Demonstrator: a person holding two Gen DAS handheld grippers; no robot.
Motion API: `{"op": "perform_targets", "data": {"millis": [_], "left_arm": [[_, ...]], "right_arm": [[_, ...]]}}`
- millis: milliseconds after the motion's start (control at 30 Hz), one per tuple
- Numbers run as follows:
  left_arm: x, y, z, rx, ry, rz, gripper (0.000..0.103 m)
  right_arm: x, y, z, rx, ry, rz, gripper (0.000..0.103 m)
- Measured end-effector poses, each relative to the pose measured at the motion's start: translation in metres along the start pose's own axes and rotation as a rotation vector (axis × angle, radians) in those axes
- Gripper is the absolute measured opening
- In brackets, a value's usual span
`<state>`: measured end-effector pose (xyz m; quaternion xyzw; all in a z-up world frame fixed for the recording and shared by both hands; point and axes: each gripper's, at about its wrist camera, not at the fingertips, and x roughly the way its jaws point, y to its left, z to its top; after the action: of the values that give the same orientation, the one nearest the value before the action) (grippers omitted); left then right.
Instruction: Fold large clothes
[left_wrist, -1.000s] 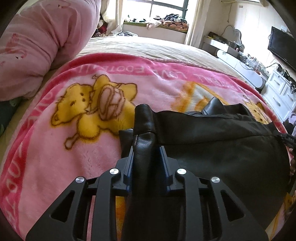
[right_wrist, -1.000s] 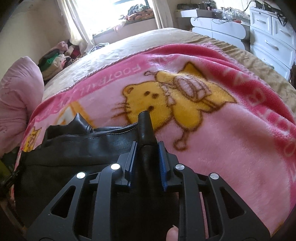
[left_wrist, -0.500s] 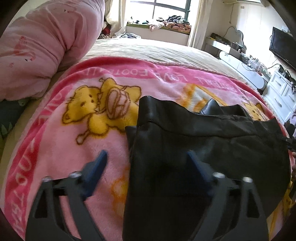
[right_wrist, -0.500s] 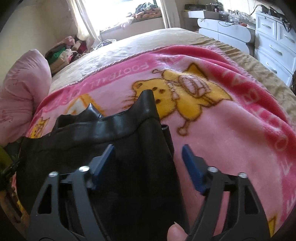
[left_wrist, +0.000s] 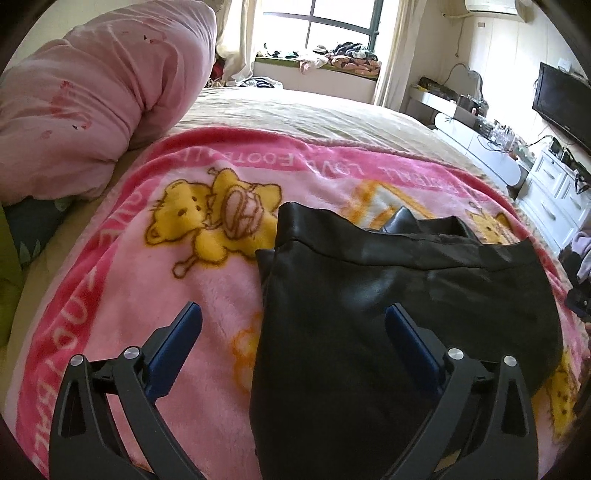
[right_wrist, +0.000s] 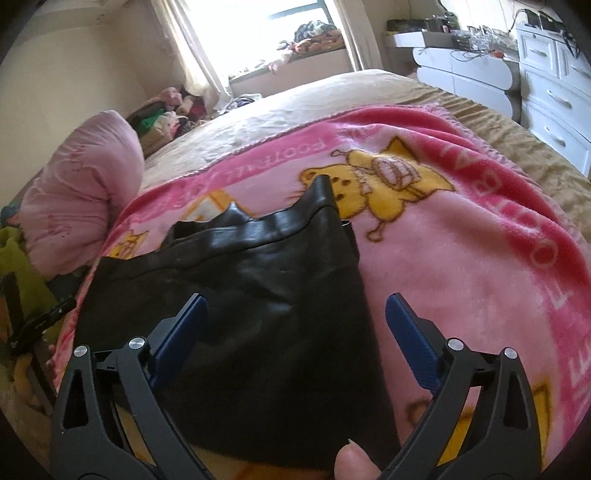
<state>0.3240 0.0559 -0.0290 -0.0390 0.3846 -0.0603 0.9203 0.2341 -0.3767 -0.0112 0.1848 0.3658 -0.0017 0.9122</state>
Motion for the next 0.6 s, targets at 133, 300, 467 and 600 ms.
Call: {"op": "perform_targets", "data": {"millis": [133,300,467,600], "left_arm": [[-0.011,-0.002,-0.001,0.009,-0.016,0.003,0.099],[-0.022,-0.002,-0.005,0.009,-0.021,0.003,0.099],[-0.028,-0.002,-0.010,0.027,-0.021,0.014,0.099],[-0.030,0.001,-0.015,0.022,-0.013,0.023,0.099]], "right_arm": [[-0.012,0.005,-0.005,-0.011,-0.016,0.013,0.092],[-0.016,0.003,-0.012,0.006,-0.006,0.024,0.092],[-0.019,-0.001,-0.021,0.002,-0.004,0.001,0.092],[-0.020,-0.002,-0.028,-0.012,0.005,-0.025,0.092]]}}
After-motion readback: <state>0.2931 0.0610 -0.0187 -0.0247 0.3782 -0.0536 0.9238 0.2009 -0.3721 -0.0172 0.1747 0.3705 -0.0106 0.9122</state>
